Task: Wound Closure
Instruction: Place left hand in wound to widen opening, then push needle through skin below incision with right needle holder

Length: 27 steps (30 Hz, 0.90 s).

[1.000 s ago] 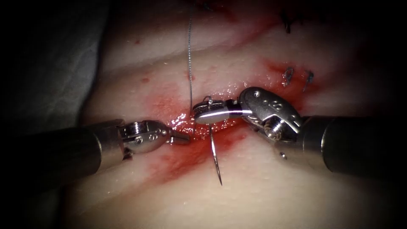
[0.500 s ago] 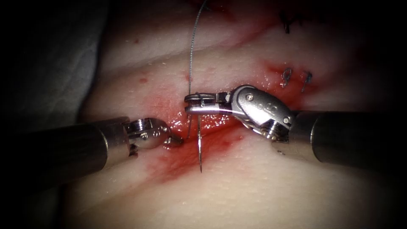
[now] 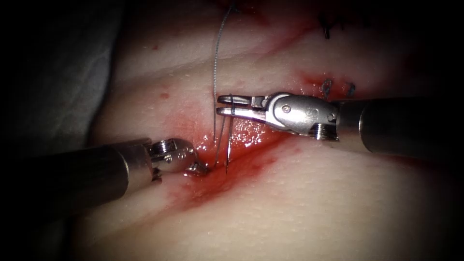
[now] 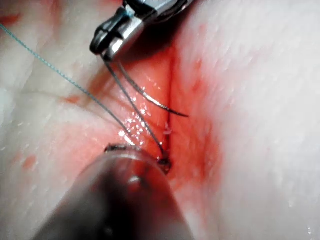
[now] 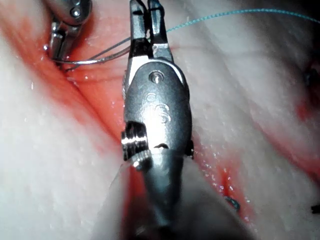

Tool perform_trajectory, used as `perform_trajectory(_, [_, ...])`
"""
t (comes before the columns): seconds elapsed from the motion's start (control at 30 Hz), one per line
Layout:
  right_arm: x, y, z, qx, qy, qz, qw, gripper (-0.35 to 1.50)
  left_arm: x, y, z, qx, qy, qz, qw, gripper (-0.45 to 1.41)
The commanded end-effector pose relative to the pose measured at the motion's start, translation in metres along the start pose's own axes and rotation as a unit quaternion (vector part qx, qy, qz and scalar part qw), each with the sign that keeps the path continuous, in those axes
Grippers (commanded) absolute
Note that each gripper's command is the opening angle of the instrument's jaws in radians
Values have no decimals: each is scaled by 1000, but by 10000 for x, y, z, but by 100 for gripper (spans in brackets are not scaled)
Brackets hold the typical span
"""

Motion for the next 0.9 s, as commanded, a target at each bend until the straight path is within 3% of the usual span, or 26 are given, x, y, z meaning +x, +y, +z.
perform_trajectory(0.03, [-7, -2, 7, 1, 1, 0, 1000, -35, 2, -3, 8, -1, 0, 0, 1000, -45])
perform_trajectory(0.3, [-7, -4, 8, 3, 1, -17, 1000, -35, 5, -7, 12, -16, -4, -1, 1000, -45])
perform_trajectory(0.4, [-8, -5, 8, 4, 3, -32, 999, -35, 4, -8, 16, -21, -6, -2, 1000, 0])
perform_trajectory(0.53, [-11, -9, 10, 11, 8, -54, 998, -35, 1, -8, 20, -20, -10, -14, 1000, 36])
perform_trajectory(0.9, [-15, -18, 13, 15, 16, -78, 997, -35, -2, -8, 18, -12, -11, -33, 999, 41])
